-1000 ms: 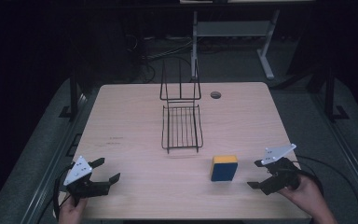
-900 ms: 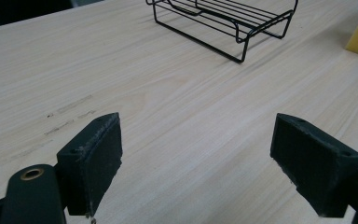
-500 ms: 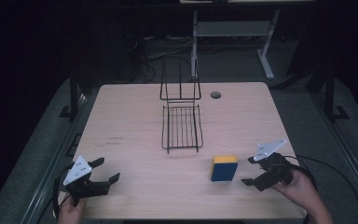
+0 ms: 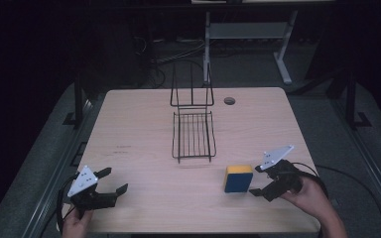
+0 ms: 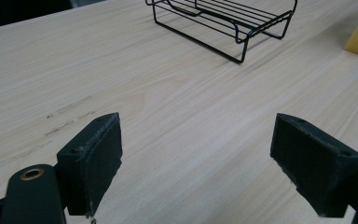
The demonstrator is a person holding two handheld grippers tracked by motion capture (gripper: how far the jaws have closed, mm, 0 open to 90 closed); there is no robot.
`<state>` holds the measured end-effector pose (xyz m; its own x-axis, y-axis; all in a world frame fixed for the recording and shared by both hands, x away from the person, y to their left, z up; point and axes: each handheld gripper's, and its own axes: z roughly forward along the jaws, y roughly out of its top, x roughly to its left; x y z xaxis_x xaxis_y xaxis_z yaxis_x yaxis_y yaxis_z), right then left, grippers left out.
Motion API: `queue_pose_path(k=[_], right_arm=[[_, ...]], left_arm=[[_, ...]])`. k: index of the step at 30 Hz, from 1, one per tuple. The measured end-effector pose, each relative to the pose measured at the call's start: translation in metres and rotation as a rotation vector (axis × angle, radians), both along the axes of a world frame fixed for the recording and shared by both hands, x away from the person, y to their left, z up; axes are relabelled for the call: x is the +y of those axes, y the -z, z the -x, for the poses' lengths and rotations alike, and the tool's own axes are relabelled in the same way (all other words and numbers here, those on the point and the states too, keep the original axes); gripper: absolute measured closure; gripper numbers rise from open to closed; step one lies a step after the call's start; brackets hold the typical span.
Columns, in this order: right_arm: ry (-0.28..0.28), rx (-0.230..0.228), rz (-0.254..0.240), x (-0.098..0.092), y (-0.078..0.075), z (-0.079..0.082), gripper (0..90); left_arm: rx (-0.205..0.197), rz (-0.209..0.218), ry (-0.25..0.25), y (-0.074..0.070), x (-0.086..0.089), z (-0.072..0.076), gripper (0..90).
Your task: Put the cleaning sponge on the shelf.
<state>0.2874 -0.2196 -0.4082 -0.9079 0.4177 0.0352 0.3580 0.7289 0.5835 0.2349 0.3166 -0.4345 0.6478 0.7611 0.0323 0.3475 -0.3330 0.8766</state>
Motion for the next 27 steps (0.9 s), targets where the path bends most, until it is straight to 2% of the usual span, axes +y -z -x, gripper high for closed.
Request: queue_pose_path(k=[16,21,27], right_arm=[[-0.048,0.000,0.001,0.021,-0.003,-0.013,19.8],[-0.052,0.003,-0.001,0.025,-0.001,-0.017,24.2],[-0.064,0.004,0.001,0.029,-0.001,-0.018,38.0]], left_arm=[[-0.001,0.003,0.001,-0.001,0.000,0.000,16.1],[0.000,0.000,0.004,-0.001,0.000,0.000,16.1],[-0.004,0.001,0.003,-0.001,0.000,0.000,16.1]])
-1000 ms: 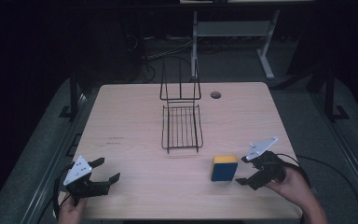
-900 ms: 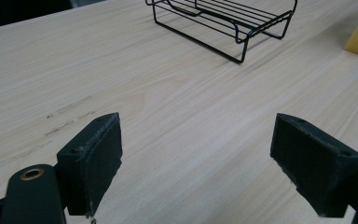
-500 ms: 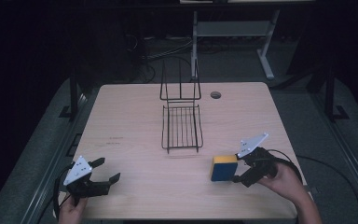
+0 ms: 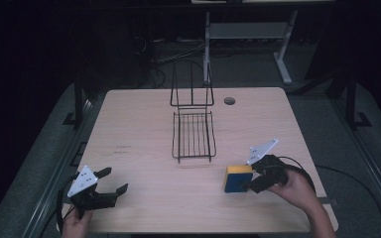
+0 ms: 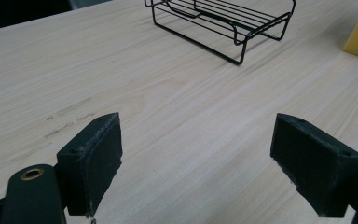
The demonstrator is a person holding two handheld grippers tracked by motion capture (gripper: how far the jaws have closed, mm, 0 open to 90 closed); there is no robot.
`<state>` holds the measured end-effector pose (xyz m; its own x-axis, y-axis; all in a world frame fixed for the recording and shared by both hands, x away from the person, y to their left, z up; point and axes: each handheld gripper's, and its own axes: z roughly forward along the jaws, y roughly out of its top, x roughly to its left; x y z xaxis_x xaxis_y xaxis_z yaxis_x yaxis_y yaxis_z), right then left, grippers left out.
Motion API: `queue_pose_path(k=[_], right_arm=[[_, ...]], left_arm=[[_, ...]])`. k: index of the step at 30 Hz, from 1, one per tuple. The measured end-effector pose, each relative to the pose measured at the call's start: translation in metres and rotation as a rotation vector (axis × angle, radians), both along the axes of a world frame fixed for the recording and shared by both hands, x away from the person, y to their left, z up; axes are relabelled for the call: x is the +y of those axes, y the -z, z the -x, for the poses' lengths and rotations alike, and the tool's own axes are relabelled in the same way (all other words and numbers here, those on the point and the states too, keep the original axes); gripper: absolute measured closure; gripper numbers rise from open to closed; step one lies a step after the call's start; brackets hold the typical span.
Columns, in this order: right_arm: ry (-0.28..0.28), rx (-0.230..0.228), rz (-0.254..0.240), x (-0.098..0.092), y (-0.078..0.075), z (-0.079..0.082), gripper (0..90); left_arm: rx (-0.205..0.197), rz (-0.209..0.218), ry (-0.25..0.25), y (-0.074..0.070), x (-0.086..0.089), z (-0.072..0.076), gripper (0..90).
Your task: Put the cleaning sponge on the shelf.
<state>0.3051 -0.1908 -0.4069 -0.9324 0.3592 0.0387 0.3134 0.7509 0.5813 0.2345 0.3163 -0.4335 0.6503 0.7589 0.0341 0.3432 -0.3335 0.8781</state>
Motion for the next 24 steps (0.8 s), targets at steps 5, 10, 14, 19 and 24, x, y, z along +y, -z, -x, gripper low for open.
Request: queue_pose_path(k=[5,10,14,19,24], right_arm=[[-0.017,-0.001,0.003,0.0012,-0.0005,0.0022,47.0],[-0.031,0.004,-0.003,0.0011,-0.0006,0.0036,53.4],[-0.039,0.002,-0.008,0.0009,-0.0008,0.0046,55.4],[-0.044,-0.003,-0.027,0.0004,-0.0035,0.0063,56.1],[-0.040,0.001,-0.043,0.0006,-0.0065,0.0070,56.2]], left_arm=[[-0.001,0.000,-0.001,-0.0001,0.0001,0.0000,16.1],[-0.001,-0.001,0.000,-0.0002,-0.0001,0.0001,16.1],[-0.001,0.001,-0.001,-0.0003,-0.0002,0.0002,16.1],[-0.002,0.001,-0.001,-0.0003,0.0000,0.0001,16.1],[-0.002,0.000,0.001,-0.0002,-0.0004,0.0000,16.1]])
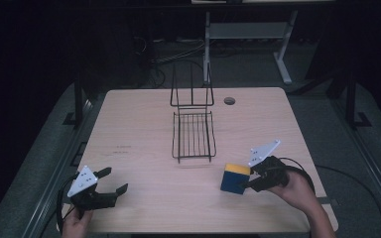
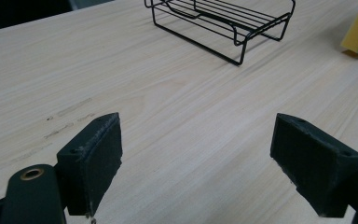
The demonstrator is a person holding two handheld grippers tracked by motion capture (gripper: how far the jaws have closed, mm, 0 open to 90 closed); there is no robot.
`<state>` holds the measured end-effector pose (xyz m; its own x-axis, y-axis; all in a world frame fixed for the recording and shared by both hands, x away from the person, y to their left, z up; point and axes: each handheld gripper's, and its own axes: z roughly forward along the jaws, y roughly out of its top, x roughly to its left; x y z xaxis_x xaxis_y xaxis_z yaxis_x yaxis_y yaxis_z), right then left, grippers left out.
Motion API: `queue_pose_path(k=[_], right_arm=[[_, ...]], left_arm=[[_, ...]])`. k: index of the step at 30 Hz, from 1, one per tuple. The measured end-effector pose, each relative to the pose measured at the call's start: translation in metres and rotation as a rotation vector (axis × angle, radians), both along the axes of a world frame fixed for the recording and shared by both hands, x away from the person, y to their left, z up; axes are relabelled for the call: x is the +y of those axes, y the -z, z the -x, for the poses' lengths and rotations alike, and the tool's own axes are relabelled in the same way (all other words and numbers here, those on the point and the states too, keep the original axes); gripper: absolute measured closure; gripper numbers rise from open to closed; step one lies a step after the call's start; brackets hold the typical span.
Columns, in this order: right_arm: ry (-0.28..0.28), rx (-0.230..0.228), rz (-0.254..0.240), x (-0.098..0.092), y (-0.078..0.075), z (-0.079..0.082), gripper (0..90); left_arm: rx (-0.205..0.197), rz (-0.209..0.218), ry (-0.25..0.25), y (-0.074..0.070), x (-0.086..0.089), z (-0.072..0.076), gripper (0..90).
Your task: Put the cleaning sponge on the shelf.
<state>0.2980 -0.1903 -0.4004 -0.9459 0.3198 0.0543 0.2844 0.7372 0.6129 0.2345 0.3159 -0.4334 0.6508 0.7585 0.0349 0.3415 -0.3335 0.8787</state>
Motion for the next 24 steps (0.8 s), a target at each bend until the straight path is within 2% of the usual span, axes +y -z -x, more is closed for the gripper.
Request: queue_pose_path(k=[12,16,24], right_arm=[[-0.035,-0.008,-0.005,0.011,-0.011,-0.004,56.2],[-0.045,-0.012,-0.018,0.017,-0.019,-0.008,56.2],[-0.069,-0.021,-0.011,0.028,-0.025,-0.017,56.2]], left_arm=[[0.001,-0.001,0.001,0.000,0.000,0.000,16.1],[0.003,0.002,-0.003,0.000,0.001,0.000,16.1],[0.002,0.003,-0.003,0.000,0.002,0.000,16.1]])
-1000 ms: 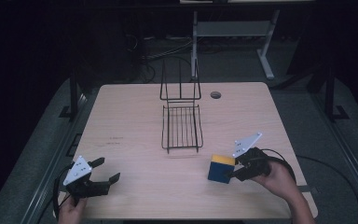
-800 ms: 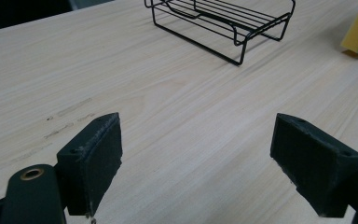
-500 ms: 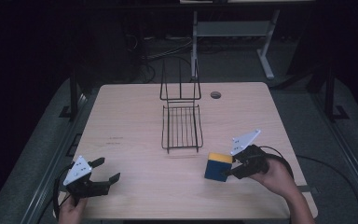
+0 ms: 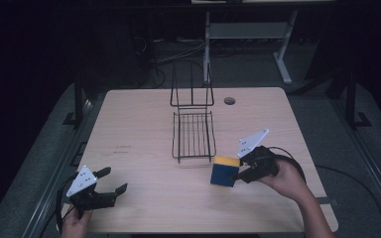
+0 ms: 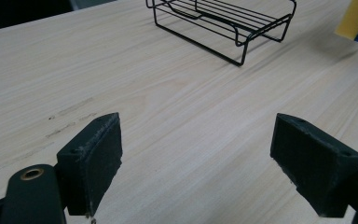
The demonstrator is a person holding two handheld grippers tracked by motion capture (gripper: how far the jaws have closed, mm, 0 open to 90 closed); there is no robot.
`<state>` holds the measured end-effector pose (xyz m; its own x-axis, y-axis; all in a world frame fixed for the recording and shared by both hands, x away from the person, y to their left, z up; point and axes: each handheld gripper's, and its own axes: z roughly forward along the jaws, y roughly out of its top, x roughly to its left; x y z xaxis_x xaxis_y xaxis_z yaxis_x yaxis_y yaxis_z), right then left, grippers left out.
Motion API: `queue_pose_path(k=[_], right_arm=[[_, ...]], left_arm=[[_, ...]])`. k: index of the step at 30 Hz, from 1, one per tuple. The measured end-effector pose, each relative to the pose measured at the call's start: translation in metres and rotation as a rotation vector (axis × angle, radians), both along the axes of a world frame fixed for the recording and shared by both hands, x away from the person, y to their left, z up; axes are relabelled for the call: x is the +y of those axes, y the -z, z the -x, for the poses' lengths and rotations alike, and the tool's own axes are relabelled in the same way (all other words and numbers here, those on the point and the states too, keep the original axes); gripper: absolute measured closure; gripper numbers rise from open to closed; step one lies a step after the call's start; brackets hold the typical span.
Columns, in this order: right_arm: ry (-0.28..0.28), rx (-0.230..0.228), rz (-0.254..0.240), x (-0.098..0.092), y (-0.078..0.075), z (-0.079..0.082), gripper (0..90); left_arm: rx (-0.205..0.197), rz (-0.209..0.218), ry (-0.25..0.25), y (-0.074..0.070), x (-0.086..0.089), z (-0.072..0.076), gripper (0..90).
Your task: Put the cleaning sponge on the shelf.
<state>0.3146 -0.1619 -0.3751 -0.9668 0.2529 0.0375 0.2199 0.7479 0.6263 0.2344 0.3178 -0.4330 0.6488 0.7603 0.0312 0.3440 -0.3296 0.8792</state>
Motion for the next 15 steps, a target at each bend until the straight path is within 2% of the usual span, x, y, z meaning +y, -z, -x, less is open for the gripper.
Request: queue_pose_path(k=[11,15], right_arm=[[-0.014,0.010,-0.035,0.008,-0.007,-0.015,56.2],[-0.018,0.009,-0.027,0.012,-0.007,-0.017,56.2]], left_arm=[[-0.002,0.002,-0.003,0.000,0.000,0.000,16.1],[-0.003,0.003,-0.003,0.000,0.001,0.000,16.1]])
